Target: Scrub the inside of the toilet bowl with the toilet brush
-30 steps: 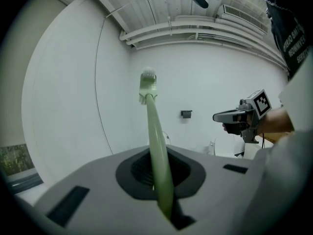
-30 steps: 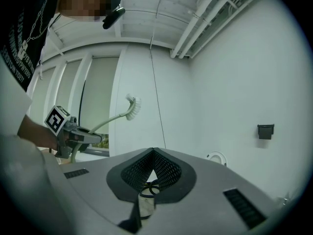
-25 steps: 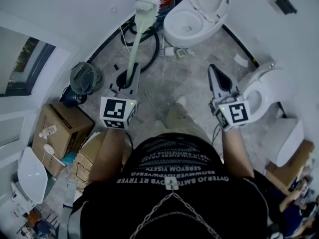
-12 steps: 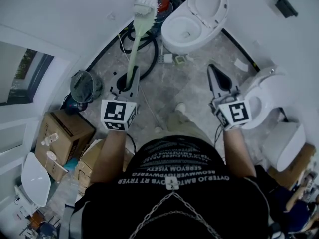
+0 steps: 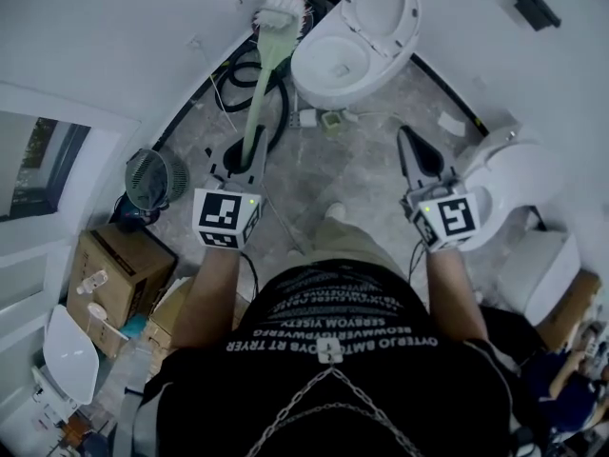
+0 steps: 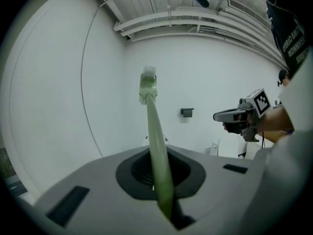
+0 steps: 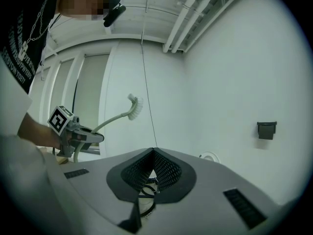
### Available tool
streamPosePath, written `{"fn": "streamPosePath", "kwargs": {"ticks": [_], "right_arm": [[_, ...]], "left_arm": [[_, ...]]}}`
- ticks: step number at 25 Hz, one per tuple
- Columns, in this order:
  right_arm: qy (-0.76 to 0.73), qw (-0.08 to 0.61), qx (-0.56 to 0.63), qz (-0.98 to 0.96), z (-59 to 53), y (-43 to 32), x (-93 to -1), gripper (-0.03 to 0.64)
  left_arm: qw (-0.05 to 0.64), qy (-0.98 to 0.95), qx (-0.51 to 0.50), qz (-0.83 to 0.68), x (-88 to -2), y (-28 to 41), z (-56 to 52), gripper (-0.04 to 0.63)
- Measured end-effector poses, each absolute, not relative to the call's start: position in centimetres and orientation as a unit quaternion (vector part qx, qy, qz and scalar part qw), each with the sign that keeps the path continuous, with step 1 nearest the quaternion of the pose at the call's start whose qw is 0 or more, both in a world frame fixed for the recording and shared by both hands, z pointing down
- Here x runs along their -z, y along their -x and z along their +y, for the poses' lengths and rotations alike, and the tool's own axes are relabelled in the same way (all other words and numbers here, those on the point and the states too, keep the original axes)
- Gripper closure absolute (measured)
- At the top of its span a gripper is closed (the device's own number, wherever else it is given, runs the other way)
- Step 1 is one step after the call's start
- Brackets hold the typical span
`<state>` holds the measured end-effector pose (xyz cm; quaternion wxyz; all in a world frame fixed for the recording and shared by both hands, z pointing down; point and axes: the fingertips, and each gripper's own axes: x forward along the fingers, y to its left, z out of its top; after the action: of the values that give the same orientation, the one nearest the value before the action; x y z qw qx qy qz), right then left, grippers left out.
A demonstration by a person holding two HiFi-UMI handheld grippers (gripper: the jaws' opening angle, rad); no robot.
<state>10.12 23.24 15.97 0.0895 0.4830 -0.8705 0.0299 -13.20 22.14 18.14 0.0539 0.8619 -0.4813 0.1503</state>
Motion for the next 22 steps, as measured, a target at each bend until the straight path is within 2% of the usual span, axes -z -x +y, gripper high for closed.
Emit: {"fn": "streamPosePath", "kwargs": {"ticks": [22], "right_arm": [[-0.452,0.076,-0.012,-0.889,15.9,-12.4,-13.3,0.615]], "left_arm": [[0.051,-0.841,-0.135,-0.521,-15.6,11.6,16.7,0.594]]}}
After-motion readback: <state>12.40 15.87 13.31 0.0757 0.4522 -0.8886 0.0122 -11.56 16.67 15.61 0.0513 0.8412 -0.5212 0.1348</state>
